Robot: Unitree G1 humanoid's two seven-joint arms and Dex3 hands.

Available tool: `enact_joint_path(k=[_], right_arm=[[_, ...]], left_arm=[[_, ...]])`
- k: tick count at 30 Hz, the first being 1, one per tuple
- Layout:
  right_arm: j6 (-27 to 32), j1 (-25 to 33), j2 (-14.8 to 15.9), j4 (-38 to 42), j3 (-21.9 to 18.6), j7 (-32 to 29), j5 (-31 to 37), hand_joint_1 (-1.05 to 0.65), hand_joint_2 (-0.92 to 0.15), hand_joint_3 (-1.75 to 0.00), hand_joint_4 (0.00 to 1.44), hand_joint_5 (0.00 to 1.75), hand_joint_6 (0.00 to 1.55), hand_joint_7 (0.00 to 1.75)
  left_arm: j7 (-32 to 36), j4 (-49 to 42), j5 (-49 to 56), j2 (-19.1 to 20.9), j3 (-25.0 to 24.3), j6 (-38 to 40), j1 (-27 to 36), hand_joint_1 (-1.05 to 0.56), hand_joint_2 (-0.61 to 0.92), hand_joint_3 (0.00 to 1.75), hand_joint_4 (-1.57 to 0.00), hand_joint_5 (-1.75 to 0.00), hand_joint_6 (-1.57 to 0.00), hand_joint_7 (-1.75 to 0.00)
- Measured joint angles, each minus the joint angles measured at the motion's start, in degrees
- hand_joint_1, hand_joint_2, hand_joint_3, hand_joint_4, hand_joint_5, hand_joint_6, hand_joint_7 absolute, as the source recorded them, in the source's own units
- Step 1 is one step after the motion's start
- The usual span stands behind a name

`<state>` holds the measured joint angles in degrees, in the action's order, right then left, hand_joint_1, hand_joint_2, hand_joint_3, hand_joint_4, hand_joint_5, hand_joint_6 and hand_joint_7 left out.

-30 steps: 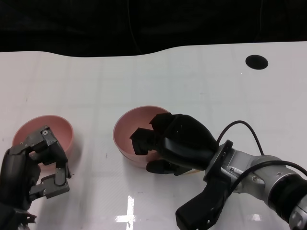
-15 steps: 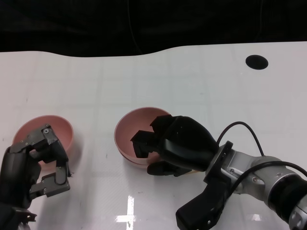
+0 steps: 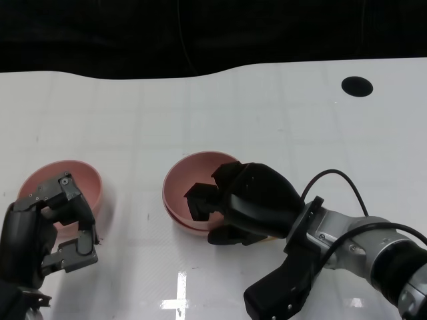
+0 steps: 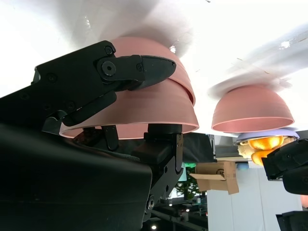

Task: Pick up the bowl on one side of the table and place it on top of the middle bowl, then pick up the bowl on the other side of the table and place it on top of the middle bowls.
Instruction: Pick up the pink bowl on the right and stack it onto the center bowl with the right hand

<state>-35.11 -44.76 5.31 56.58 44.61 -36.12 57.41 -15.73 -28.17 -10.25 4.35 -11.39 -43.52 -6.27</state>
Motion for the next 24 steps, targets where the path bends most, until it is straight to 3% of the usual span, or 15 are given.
enact_joint_path(k=[12,14,17,24], right_arm=[[0.18,-1.28,-0.92,3.16,0.64,-1.77,0.06,-0.24,-0.88,-0.43,0.82,1.75,0.54,1.75],[0.21,-1.46,-1.01,3.44,0.71,-1.78,0.06,-0.25,-0.88,-0.41,0.81,1.75,0.56,1.59],[0.23,-1.64,-1.06,3.75,0.83,-1.78,0.06,-0.25,-0.89,-0.40,0.80,1.75,0.57,1.54],[0.42,-1.91,-1.20,4.73,1.15,-1.94,0.12,-0.24,-0.90,-0.37,0.79,1.75,0.55,1.65]], left_arm=[[0.12,1.57,-0.02,-0.01,0.26,1.07,0.35,0.31,0.50,1.54,-1.05,-1.75,-0.88,-1.75],[0.13,1.60,-0.04,-0.01,0.28,1.08,0.36,0.32,0.51,1.55,-1.06,-1.75,-0.88,-1.75],[0.11,1.63,-0.18,-0.01,0.34,1.20,0.37,0.32,0.51,1.54,-1.06,-1.75,-0.88,-1.75],[0.11,2.01,-0.20,-0.01,0.38,1.90,0.49,0.31,0.50,1.54,-1.05,-1.75,-0.88,-1.75]])
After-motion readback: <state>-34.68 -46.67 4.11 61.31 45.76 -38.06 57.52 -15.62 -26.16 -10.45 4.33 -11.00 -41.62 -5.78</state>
